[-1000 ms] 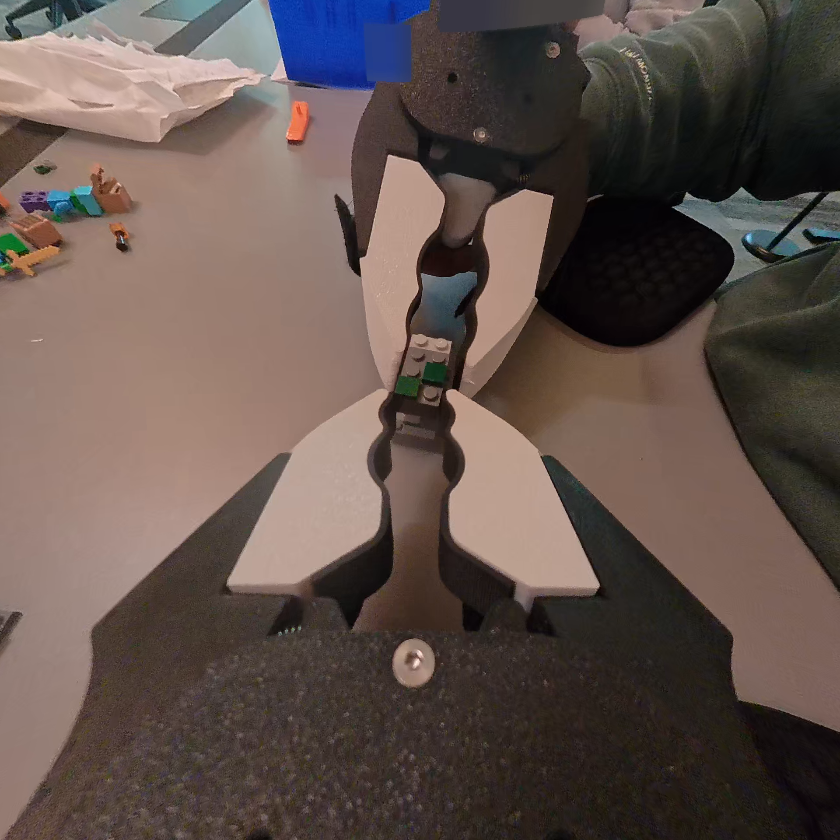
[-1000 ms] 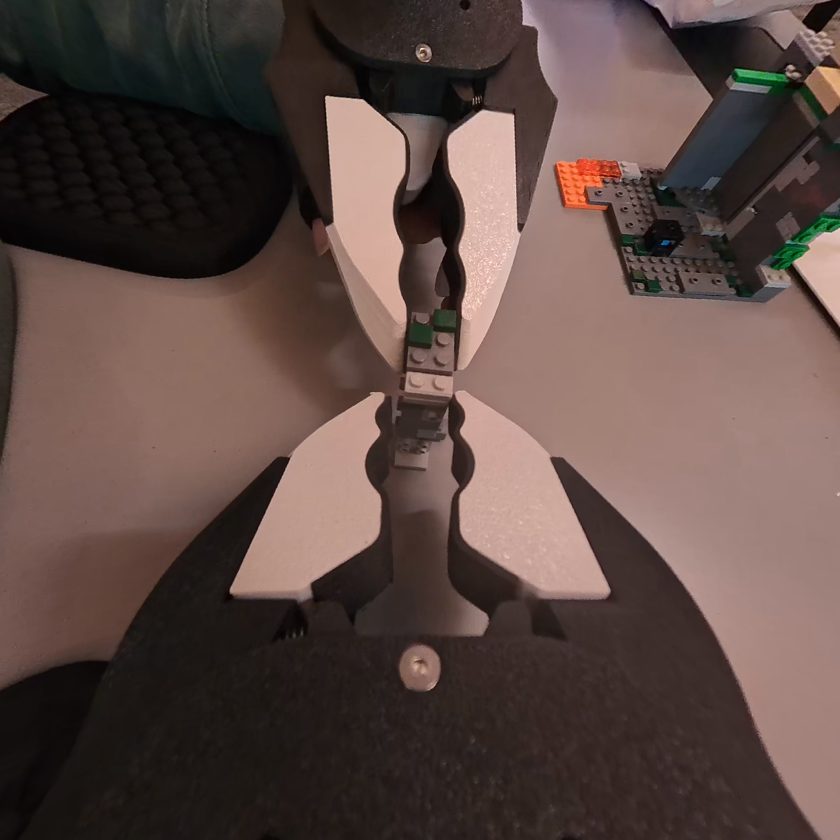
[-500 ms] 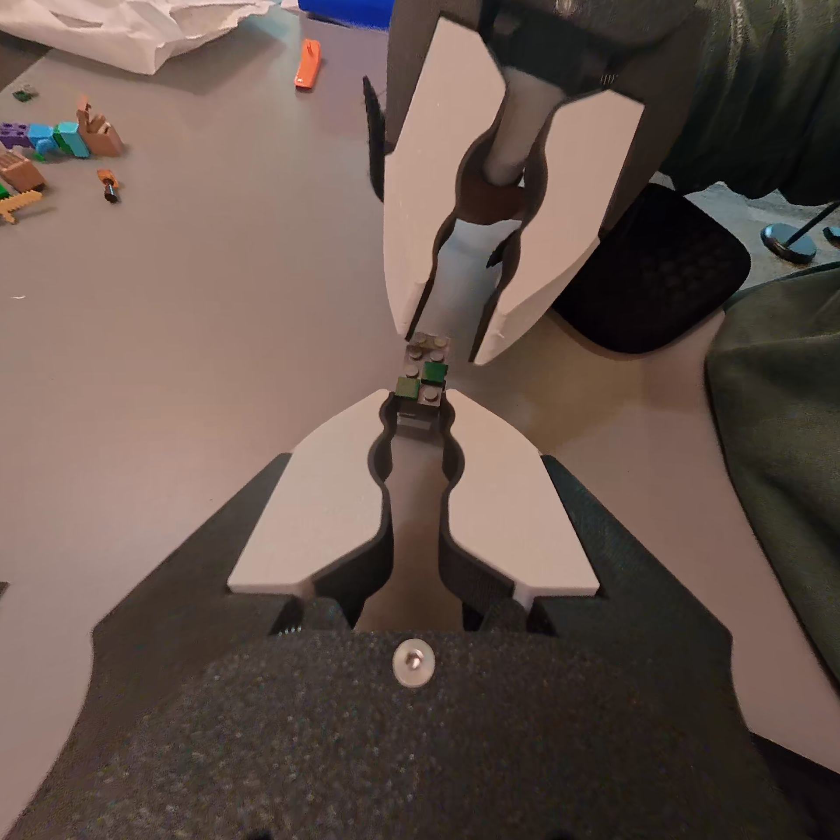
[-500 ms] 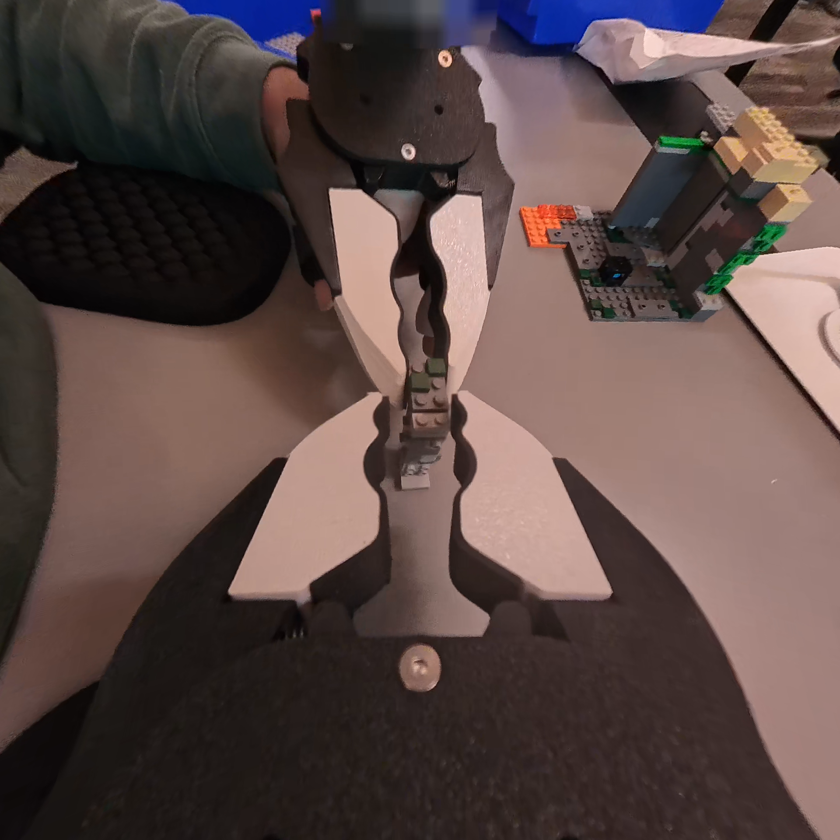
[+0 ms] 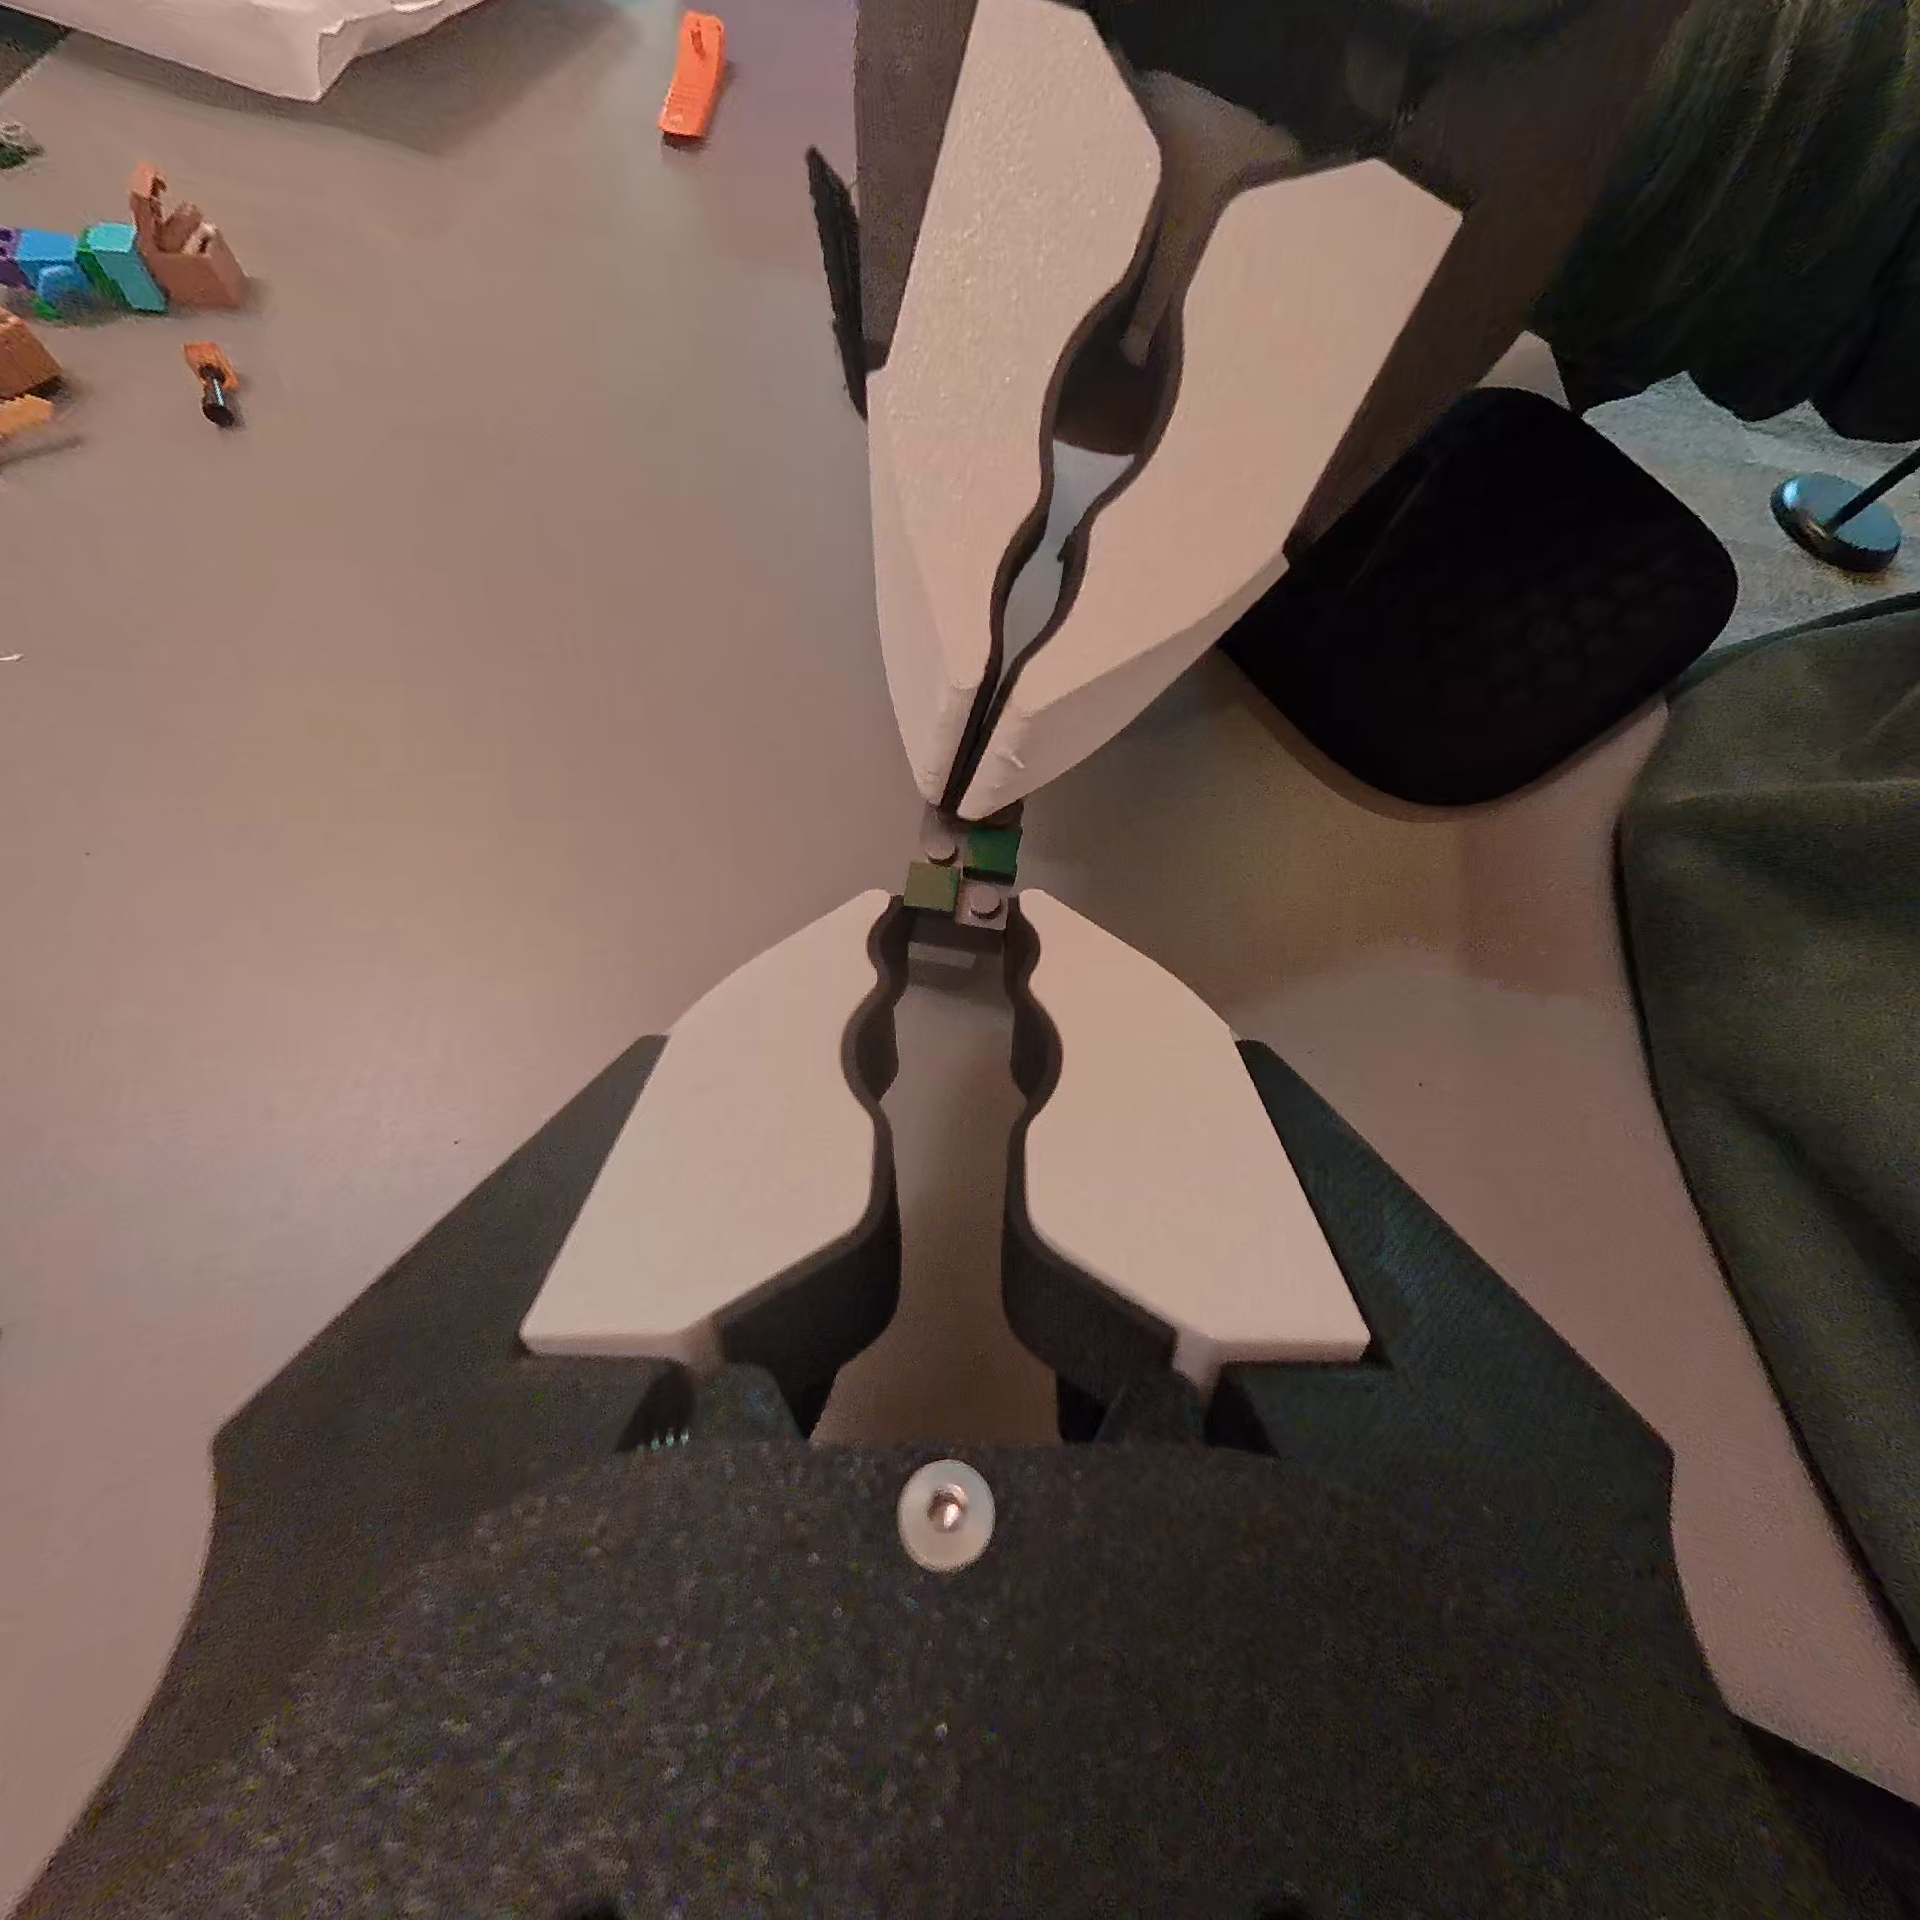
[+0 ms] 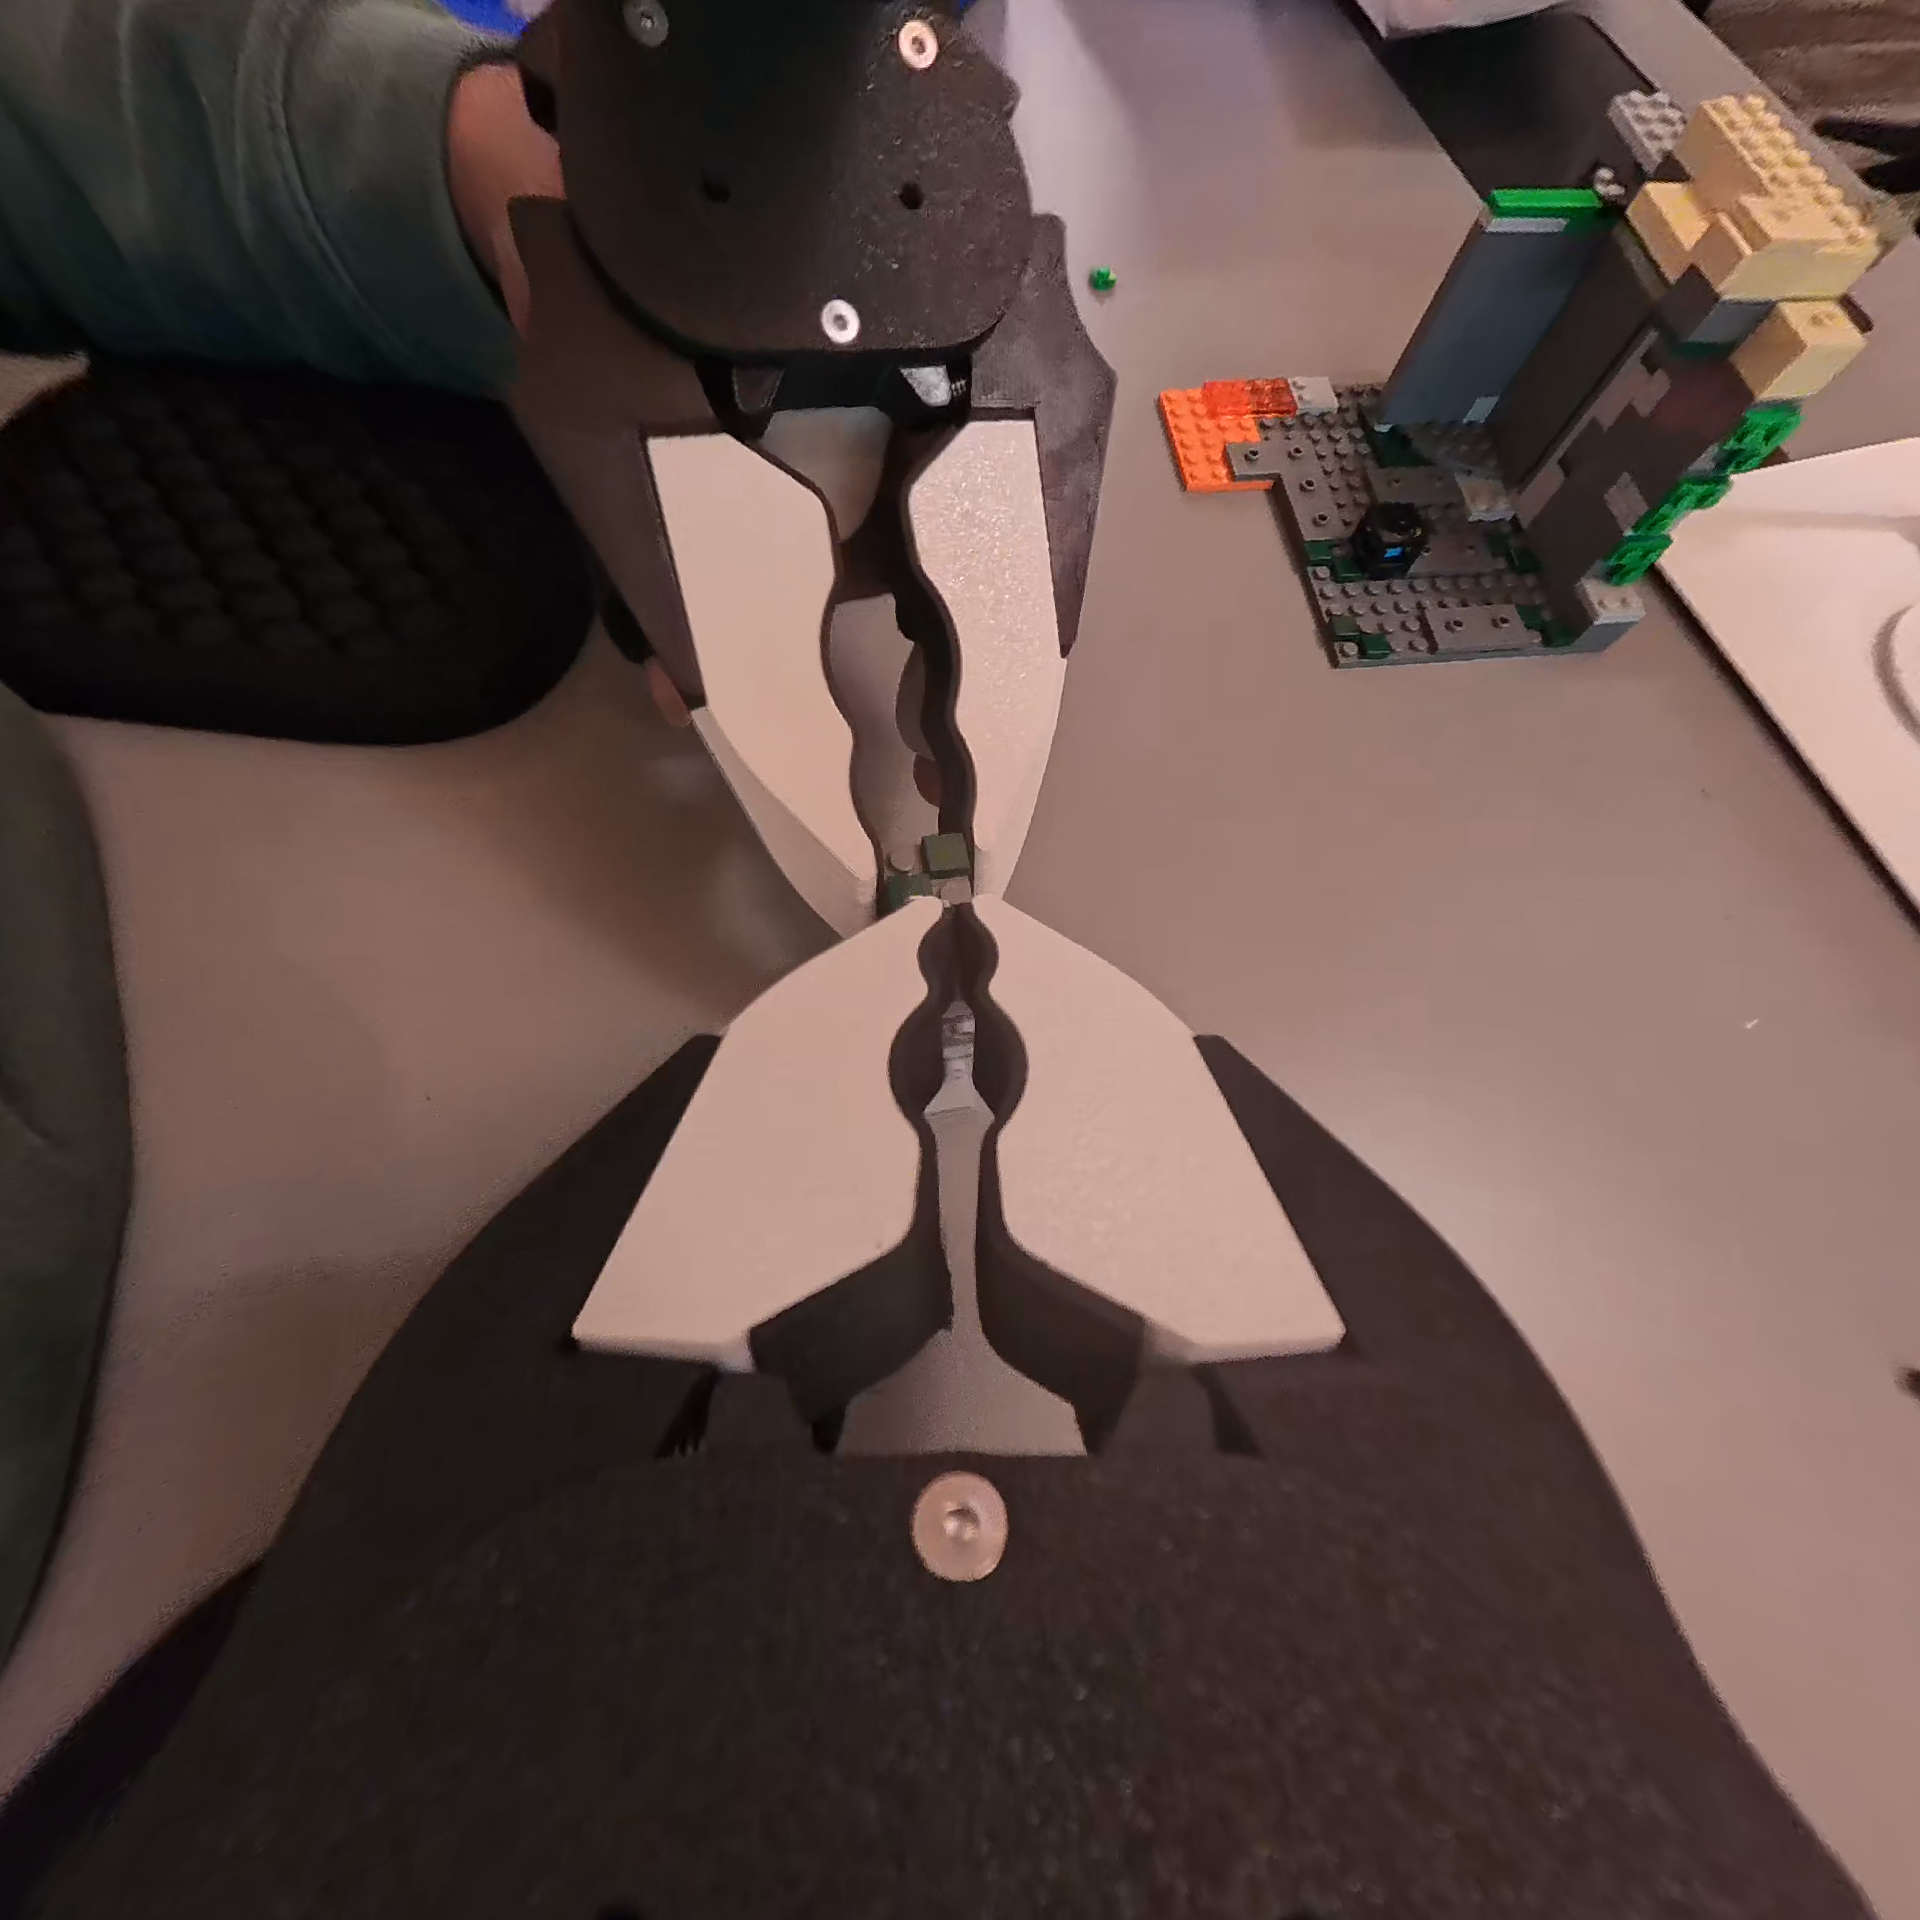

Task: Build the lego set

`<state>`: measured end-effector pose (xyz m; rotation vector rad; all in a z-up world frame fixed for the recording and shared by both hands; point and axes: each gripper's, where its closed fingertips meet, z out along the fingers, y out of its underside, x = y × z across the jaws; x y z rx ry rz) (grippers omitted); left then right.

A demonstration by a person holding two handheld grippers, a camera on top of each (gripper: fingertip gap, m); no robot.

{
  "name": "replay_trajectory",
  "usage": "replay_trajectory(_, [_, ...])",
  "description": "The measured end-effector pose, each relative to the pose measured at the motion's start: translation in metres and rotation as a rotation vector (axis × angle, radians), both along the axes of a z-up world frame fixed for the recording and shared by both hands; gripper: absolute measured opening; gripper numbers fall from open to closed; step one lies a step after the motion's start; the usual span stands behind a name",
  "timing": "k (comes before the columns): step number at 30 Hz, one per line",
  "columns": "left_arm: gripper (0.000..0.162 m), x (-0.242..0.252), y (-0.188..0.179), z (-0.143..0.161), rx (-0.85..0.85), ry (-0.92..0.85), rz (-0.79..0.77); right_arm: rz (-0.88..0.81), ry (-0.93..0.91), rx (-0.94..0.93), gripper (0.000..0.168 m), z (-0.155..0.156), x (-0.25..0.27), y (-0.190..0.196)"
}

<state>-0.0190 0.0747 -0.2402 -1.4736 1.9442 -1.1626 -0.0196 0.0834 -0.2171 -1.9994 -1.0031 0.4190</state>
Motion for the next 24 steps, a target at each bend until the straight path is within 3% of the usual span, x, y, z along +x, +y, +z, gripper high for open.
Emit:
replay_trajectory(11, [0.017, -0.0004, -0.0005, -0.0015, 0.059, 0.029, 0.021, 0.02, -0.155, 0.102, 0.0, -0.0012, 0.0001, -0.0023])
replay_trajectory(21, [0.017, -0.0009, -0.0009, -0.0019, 0.086, 0.052, 0.026, -0.003, -0.09, 0.087, 0.0, -0.0011, -0.0003, -0.0028])
replay_trajectory(24, [0.017, -0.0009, -0.0026, 0.0002, 0.073, 0.037, 0.016, -0.017, 0.019, 0.066, 0.0, 0.0041, -0.0001, -0.0015])
